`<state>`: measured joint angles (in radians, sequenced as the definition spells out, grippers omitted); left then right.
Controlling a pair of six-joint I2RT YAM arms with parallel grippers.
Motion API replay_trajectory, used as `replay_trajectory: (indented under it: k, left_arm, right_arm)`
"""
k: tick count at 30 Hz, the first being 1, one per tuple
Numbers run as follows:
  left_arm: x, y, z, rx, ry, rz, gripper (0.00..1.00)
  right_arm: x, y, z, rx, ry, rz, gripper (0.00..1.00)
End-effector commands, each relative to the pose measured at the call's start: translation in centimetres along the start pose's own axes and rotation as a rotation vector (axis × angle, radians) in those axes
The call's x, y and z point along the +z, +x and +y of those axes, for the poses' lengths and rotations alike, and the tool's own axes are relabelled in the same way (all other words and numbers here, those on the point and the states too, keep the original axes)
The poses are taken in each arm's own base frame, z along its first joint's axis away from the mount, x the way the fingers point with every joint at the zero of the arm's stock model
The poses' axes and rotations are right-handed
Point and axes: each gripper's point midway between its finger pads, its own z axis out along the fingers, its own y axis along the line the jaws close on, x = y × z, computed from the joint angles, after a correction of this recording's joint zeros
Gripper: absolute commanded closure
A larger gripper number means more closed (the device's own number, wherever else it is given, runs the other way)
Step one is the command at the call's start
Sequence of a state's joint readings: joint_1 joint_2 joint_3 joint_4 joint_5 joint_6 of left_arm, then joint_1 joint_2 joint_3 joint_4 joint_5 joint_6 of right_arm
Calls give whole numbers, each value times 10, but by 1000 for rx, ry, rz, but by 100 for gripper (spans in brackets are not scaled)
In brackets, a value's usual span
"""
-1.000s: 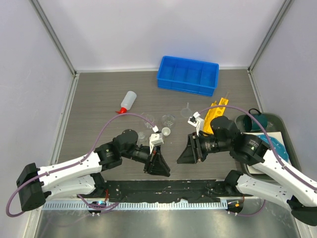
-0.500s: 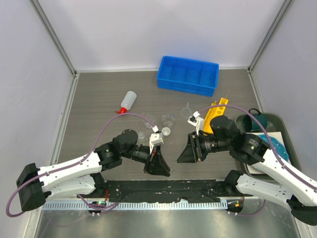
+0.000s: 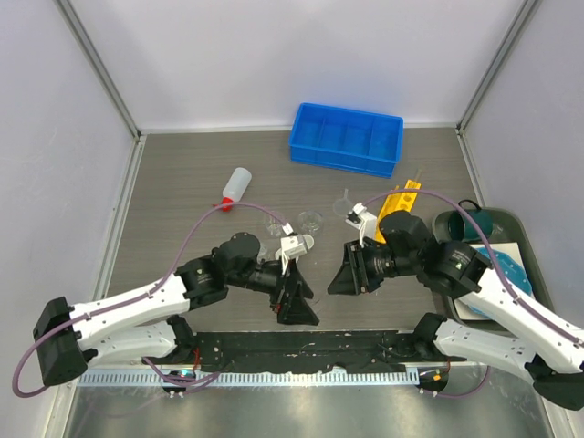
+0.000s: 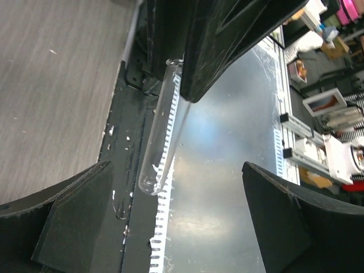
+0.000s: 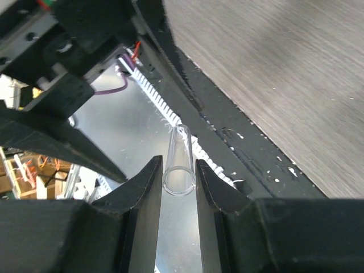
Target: Organize the chemistry lab equipment
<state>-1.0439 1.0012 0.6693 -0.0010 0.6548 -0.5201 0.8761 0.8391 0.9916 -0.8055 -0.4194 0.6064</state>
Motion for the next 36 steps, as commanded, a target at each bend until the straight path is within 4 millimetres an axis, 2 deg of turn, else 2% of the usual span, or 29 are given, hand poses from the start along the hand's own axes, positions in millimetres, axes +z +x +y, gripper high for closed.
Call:
replay_trajectory:
  k: [1, 2, 3, 5, 7, 11, 12, 16, 17, 19, 20, 22, 24, 30, 36]
  left_arm:
    - [-13, -35, 7, -12, -161, -88, 0]
    - [-18, -28, 17, -45, -227, -62, 0]
    - [-22, -40, 27, -50, -310, -97, 0]
    - [-28, -35, 36, -86, -387, -71, 0]
    - [-36, -44, 40, -90, -442, -110, 0]
    - [-52, -43, 47, -119, -529, -139, 0]
    - [-55, -42, 47, -122, -538, -142, 0]
    - [-65, -39, 41, -131, -545, -149, 0]
    - [-66, -36, 40, -136, -539, -140, 0]
    - [-67, -34, 36, -137, -527, -139, 0]
    - [-69, -33, 34, -134, -519, -141, 0]
    - [-71, -32, 32, -133, -517, -145, 0]
    - [-73, -33, 31, -130, -516, -153, 0]
    - [-73, -26, 33, -138, -518, -133, 0]
    - [-78, -22, 34, -137, -534, -136, 0]
  right_arm:
    - [-9, -27, -7, -46, 113, -90, 93]
    - [-10, -28, -11, -44, 142, -92, 93]
    - [-13, -35, -11, -46, 167, -111, 94]
    - [-15, -44, -28, -44, 275, -134, 96]
    - [-18, -55, -34, -44, 341, -155, 97]
    - [-31, -78, -67, -50, 565, -220, 97]
    - [-36, -85, -71, -44, 597, -243, 98]
    - [-55, -111, -107, 11, 733, -299, 99]
    - [-64, -119, -123, 57, 777, -326, 99]
    - [-69, -129, -139, 79, 825, -333, 99]
    - [-78, -136, -150, 112, 855, -354, 99]
    - [-86, -148, -162, 128, 906, -372, 99]
    - [-102, -162, -177, 159, 985, -416, 99]
    - [-128, -190, -200, 218, 1105, -482, 99]
    - [-144, -199, -230, 255, 1204, -481, 99]
